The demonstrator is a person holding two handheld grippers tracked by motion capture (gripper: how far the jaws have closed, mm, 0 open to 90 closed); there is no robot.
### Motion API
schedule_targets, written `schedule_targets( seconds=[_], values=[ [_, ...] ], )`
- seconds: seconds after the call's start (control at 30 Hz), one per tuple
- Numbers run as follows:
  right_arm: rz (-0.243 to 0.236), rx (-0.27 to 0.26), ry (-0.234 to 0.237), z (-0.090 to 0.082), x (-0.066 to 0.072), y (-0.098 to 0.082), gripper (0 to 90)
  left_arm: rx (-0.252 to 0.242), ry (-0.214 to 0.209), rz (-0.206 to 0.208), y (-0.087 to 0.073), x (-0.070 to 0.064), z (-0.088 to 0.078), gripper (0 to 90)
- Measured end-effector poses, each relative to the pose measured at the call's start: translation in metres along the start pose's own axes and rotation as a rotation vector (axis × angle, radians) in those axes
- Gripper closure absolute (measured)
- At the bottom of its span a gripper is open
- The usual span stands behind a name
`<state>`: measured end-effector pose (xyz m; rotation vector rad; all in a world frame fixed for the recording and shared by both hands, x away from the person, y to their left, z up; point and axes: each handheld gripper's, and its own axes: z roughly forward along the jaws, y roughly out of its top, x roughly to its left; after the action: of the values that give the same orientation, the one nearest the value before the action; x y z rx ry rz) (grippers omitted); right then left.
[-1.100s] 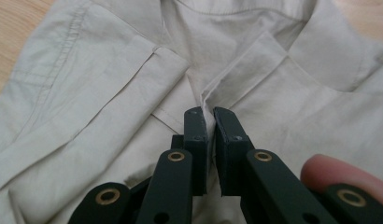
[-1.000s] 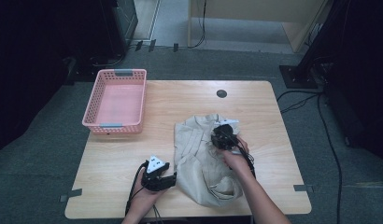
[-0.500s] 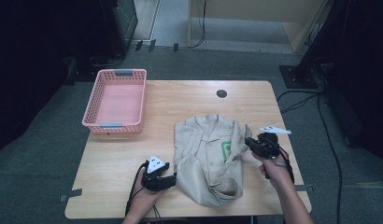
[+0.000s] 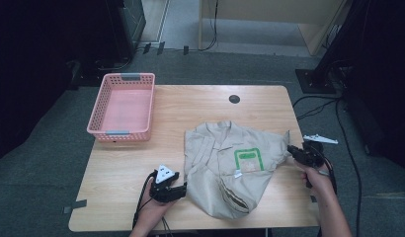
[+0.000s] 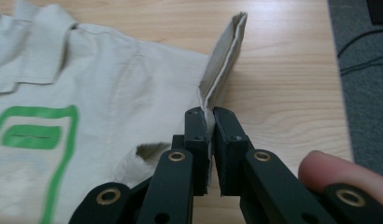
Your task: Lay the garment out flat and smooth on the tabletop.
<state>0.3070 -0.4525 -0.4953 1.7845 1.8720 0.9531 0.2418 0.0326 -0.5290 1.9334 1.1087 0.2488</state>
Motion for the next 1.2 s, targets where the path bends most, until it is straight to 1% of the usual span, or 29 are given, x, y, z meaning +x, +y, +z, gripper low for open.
schedule_targets(
  seconds=[0.03, 0.07, 0.1, 0.13, 0.17, 0.2, 0.23, 0.27, 0.3, 0.33, 0.37, 0.4, 0.43, 0.47, 0.5, 0.53, 0.57, 0.6, 0.63, 0.73, 0.83, 0.9, 0.93, 0.97, 1.03, 1.07, 1.1, 1.13, 1.2],
  values=[
    [0.0, 0.0, 0.0, 0.0, 0.0, 0.0, 85.1, 0.0, 0.0, 0.0, 0.0, 0.0, 0.0, 41.3],
    [0.017, 0.023, -0.027, 0.006, -0.008, -0.001, 81.9, 0.0, 0.0, 0.0, 0.0, 0.0, 0.0, 41.2],
    [0.017, 0.023, -0.027, 0.006, -0.008, -0.001, 81.9, 0.0, 0.0, 0.001, 0.0, 0.0, 0.0, 41.2],
    [0.022, 0.037, -0.054, 0.009, -0.01, -0.001, 76.6, 0.0, 0.0, 0.0, 0.0, 0.0, 0.0, 41.2],
    [0.04, 0.05, -0.107, 0.012, -0.012, -0.002, 62.9, 0.001, -0.001, 0.001, 0.0, 0.0, 0.0, 41.2],
    [0.04, 0.05, -0.107, 0.012, -0.012, -0.002, 62.9, 0.001, -0.001, 0.001, 0.0, 0.0, 0.0, 41.2],
    [0.063, 0.015, -0.152, 0.008, -0.011, 0.001, 56.9, 0.001, -0.001, 0.0, 0.0, 0.0, 0.0, 41.2],
    [0.073, -0.021, -0.161, 0.005, -0.009, 0.004, 53.8, 0.001, 0.0, 0.0, 0.0, 0.0, 0.0, 41.2],
    [0.073, -0.021, -0.161, 0.005, -0.009, 0.004, 53.8, 0.001, 0.0, 0.0, 0.0, 0.0, 0.0, 41.2],
    [0.078, -0.077, -0.176, -0.001, 0.0, 0.011, 53.9, 0.0, -0.001, 0.0, 0.0, 0.0, 0.0, 41.2],
    [0.068, -0.096, -0.165, -0.002, 0.005, 0.015, 56.1, 0.001, -0.001, 0.002, 0.0, 0.0, 0.0, 41.2],
    [0.054, -0.102, -0.135, -0.001, 0.011, 0.018, 58.8, 0.001, -0.001, 0.002, 0.0, 0.0, 0.0, 41.2],
    [0.032, -0.103, -0.103, 0.002, 0.017, 0.021, 61.1, 0.001, 0.0, -0.001, 0.0, 0.0, 0.0, 41.2],
    [0.003, -0.095, -0.084, 0.007, 0.024, 0.024, 64.6, 0.001, 0.0, -0.001, 0.0, 0.0, 0.0, 41.2],
    [0.003, -0.095, -0.084, 0.007, 0.024, 0.024, 64.6, 0.001, 0.0, -0.001, 0.0, 0.0, 0.0, 41.2],
    [-0.048, -0.063, -0.079, 0.021, 0.037, 0.027, 67.1, 0.0, -0.001, -0.002, 0.0, 0.0, 0.0, 41.2],
    [-0.048, -0.063, -0.079, 0.021, 0.037, 0.027, 67.1, 0.0, -0.001, -0.002, 0.0, 0.0, 0.0, 41.2],
    [-0.061, -0.047, -0.083, 0.029, 0.041, 0.028, 67.6, -0.001, -0.001, -0.003, 0.0, 0.0, 0.0, 41.2],
    [-0.059, -0.037, -0.087, 0.037, 0.045, 0.029, 67.9, -0.002, -0.003, -0.004, 0.0, 0.0, 0.0, 41.2],
    [-0.051, -0.026, -0.061, 0.056, 0.055, 0.028, 67.5, -0.001, -0.004, -0.003, 0.0, 0.0, 0.0, 41.2],
    [-0.051, -0.018, -0.043, 0.066, 0.062, 0.024, 61.3, -0.001, -0.007, -0.005, 0.0, 0.0, 0.0, 41.2],
    [-0.072, 0.003, -0.06, 0.071, 0.064, 0.02, 56.4, 0.0, -0.006, -0.004, 0.0, 0.0, -0.001, 41.3],
    [-0.089, 0.0, -0.086, 0.072, 0.064, 0.017, 54.4, 0.0, -0.006, -0.004, 0.0, 0.0, 0.0, 41.2],
    [-0.092, -0.012, -0.099, 0.072, 0.063, 0.015, 52.5, 0.001, -0.005, -0.003, 0.0, 0.0, 0.0, 41.2],
    [-0.068, -0.038, -0.133, 0.071, 0.058, 0.012, 46.4, 0.002, -0.004, 0.001, 0.0, 0.0, 0.0, 41.2],
    [-0.068, -0.038, -0.133, 0.071, 0.058, 0.012, 46.4, 0.002, -0.004, 0.001, 0.0, 0.0, 0.0, 41.3],
    [-0.032, -0.041, -0.164, 0.07, 0.052, 0.011, 43.0, 0.001, -0.003, 0.002, 0.0, 0.0, 0.0, 41.2],
    [-0.025, -0.035, -0.176, 0.069, 0.052, 0.011, 43.0, 0.001, -0.003, 0.002, 0.0, 0.0, 0.0, 41.3],
    [-0.031, -0.033, -0.198, 0.065, 0.054, 0.012, 43.9, 0.001, 0.001, 0.002, 0.0, 0.0, 0.0, 41.3]
  ],
)
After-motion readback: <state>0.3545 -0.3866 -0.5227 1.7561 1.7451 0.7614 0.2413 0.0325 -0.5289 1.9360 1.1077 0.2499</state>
